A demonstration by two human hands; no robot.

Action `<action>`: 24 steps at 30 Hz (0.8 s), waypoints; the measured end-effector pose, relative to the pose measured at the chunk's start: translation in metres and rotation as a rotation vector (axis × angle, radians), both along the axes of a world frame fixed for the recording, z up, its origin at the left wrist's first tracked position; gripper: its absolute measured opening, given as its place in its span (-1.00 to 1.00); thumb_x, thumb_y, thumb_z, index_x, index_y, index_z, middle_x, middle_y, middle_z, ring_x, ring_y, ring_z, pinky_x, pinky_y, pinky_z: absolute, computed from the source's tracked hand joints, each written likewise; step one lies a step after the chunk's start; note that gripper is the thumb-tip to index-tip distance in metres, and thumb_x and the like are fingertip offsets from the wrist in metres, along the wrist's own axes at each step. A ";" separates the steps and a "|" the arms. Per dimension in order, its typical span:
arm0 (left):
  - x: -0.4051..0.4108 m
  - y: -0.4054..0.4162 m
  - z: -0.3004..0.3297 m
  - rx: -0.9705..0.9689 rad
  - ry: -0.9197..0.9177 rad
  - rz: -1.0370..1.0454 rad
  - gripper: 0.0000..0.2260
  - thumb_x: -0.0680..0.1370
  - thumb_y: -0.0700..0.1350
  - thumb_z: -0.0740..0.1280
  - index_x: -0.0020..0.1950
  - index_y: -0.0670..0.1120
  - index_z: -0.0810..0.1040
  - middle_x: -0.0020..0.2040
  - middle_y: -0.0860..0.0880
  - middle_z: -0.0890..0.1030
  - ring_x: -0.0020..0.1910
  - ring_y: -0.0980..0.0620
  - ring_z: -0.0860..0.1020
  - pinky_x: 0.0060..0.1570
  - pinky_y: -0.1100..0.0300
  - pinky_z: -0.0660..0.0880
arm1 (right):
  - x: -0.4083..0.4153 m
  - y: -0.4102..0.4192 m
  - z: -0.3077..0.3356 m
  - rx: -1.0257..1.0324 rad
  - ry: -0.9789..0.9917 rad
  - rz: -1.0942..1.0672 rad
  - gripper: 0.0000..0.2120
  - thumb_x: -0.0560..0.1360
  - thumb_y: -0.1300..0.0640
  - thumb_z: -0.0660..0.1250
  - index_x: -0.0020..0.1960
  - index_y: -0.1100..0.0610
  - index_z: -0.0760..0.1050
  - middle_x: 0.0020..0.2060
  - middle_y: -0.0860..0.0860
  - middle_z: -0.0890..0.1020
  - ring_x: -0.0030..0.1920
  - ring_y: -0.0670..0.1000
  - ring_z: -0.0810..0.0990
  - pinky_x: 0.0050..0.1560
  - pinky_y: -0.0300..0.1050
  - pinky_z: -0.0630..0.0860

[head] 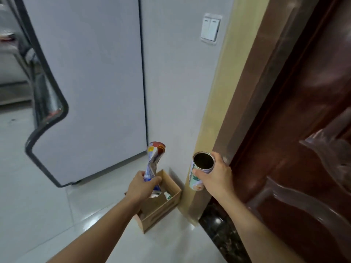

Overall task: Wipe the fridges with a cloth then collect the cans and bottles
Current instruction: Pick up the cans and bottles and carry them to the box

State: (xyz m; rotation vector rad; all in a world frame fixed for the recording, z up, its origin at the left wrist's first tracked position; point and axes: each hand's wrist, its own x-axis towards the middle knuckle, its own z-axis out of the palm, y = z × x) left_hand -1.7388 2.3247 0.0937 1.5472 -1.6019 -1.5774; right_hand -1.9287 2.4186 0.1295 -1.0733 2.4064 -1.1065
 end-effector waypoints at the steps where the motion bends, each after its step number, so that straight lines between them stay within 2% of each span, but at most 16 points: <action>1: -0.005 0.000 -0.002 0.011 -0.009 0.034 -0.71 0.49 -0.01 0.37 0.12 -0.03 0.35 -0.06 -0.05 0.53 -0.11 0.00 0.57 -0.09 0.08 0.54 | -0.008 -0.010 -0.004 0.010 -0.017 0.036 -0.36 0.27 0.05 0.57 0.26 0.07 0.37 0.10 0.04 0.55 0.07 0.04 0.53 -0.20 -0.38 0.40; 5: -0.014 -0.005 -0.013 0.046 -0.022 0.139 -0.70 0.50 -0.01 0.35 0.13 -0.05 0.34 -0.08 -0.03 0.51 -0.15 0.04 0.55 -0.27 0.23 0.49 | -0.020 -0.050 -0.023 0.043 -0.068 0.162 -0.32 0.27 0.06 0.57 0.30 0.08 0.35 0.13 0.02 0.56 0.11 0.05 0.53 -0.06 -0.25 0.37; 9: -0.016 -0.031 -0.029 0.057 -0.046 0.227 -0.70 0.50 -0.02 0.36 0.13 -0.06 0.34 -0.10 -0.03 0.51 -0.16 0.04 0.55 -0.33 0.29 0.46 | -0.021 -0.094 -0.046 0.090 -0.086 0.268 -0.31 0.28 0.00 0.56 0.31 0.04 0.32 0.12 -0.01 0.56 0.11 0.05 0.53 -0.05 -0.20 0.40; 13: -0.017 -0.072 -0.055 0.095 -0.073 0.301 -0.67 0.50 -0.01 0.36 0.15 -0.07 0.34 -0.03 -0.06 0.51 -0.12 0.04 0.54 -0.27 0.25 0.48 | -0.022 -0.144 -0.069 0.143 -0.093 0.352 -0.32 0.29 -0.04 0.54 0.30 0.02 0.31 0.10 -0.04 0.55 0.08 0.01 0.52 -0.10 -0.21 0.39; 19: -0.026 -0.142 -0.105 0.233 -0.122 0.354 -0.67 0.47 -0.02 0.39 0.14 -0.11 0.39 0.01 -0.13 0.56 -0.05 -0.06 0.57 -0.06 0.07 0.55 | -0.028 -0.220 -0.116 0.289 -0.106 0.394 -0.34 0.32 -0.03 0.53 0.31 0.03 0.30 0.14 -0.01 0.54 0.13 0.04 0.52 0.10 0.00 0.55; 24: -0.033 -0.182 -0.152 0.334 -0.157 0.361 -0.69 0.47 -0.02 0.39 0.11 -0.09 0.38 -0.02 -0.09 0.54 -0.05 -0.04 0.56 -0.05 0.06 0.56 | -0.034 -0.268 -0.167 0.399 -0.150 0.422 -0.34 0.31 0.01 0.54 0.30 0.02 0.30 0.15 -0.02 0.54 0.14 0.03 0.52 0.09 -0.01 0.55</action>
